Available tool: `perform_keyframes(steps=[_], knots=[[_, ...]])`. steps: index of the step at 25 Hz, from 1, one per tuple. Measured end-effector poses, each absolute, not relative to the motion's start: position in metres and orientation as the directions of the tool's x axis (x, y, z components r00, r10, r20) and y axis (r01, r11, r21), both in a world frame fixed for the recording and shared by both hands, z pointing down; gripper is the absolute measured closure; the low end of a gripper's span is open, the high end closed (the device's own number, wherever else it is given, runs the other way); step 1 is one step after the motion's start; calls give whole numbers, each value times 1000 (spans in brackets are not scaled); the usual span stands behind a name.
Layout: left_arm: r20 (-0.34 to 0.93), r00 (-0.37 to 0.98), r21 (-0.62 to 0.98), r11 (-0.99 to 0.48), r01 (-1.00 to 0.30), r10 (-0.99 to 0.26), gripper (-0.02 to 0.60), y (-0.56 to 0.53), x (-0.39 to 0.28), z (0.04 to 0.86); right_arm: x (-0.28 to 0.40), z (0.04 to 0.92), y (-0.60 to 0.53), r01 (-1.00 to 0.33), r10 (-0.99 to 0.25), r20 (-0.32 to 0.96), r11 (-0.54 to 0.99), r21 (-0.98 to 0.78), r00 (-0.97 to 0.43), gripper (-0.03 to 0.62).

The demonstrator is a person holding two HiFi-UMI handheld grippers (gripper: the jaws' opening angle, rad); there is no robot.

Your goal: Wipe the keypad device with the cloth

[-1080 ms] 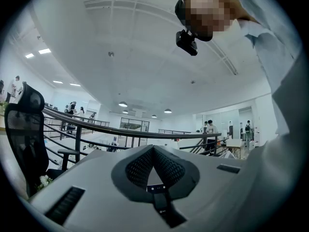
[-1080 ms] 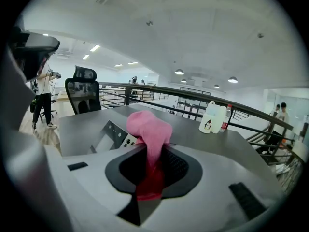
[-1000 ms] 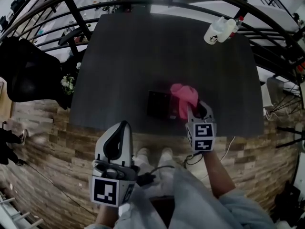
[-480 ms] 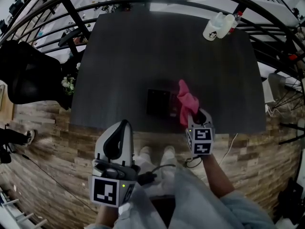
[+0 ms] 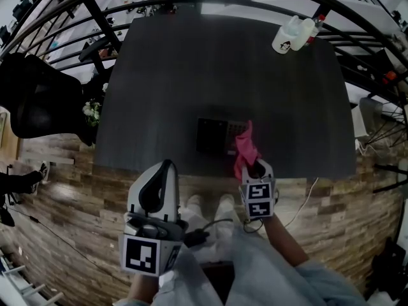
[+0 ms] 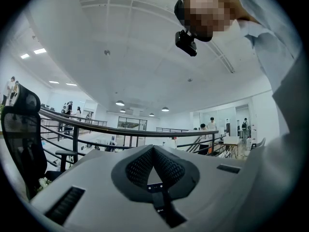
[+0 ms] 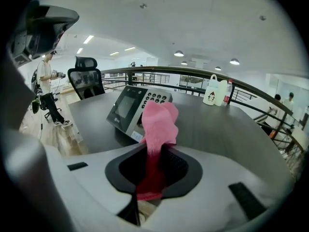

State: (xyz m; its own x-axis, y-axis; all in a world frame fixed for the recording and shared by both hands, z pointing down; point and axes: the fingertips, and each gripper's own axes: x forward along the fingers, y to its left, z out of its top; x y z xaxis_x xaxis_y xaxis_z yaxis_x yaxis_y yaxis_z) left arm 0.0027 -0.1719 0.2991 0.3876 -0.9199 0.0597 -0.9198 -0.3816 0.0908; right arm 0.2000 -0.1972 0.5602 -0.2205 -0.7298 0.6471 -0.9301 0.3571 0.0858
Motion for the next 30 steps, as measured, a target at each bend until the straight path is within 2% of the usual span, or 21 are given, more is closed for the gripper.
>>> perform_keyframes(steps=[6,12,21,30], knots=[[57,396,93,-390,-916,-916,578,-172,5,299,184,561,-182,-915,-702,667,397,78,-248,523],[44,411,91,-406,-909,-911,578,-173,10,296,178,538,-176,-917,-719,631,398,31,-291,523],[9,443,82,-440,-894,-897,578,-179,22,288,179,467,-192,-923,-815,476,385,16,-332,523],[-13,479,57,-479,-876,-878,578,-189,37,277,205,392,-211,-948,-902,312,318,10,-299,523]])
